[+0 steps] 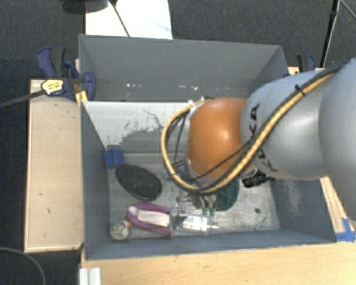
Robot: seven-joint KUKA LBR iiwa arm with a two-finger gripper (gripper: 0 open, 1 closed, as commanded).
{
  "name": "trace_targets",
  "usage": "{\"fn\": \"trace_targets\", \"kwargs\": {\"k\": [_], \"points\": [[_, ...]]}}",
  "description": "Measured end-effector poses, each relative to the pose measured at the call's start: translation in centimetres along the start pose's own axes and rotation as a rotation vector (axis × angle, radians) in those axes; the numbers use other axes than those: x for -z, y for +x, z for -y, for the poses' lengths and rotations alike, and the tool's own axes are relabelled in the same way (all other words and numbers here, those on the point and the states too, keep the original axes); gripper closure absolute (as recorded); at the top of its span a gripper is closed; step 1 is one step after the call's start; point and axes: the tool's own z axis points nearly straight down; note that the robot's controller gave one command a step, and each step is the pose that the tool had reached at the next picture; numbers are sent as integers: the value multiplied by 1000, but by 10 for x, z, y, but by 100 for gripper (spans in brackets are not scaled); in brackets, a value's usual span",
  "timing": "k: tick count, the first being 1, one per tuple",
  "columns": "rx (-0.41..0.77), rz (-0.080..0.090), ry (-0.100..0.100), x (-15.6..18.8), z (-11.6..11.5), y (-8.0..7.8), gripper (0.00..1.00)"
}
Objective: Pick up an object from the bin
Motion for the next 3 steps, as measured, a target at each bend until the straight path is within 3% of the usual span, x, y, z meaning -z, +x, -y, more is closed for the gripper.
{"fn": "trace_targets", "kwargs": {"k": [1,2,3], "points": [[298,-6,3,-67,-49,-64,0],[294,-5,3,-65,-48,-65,100],[344,6,0,63,-37,-31,100]]}}
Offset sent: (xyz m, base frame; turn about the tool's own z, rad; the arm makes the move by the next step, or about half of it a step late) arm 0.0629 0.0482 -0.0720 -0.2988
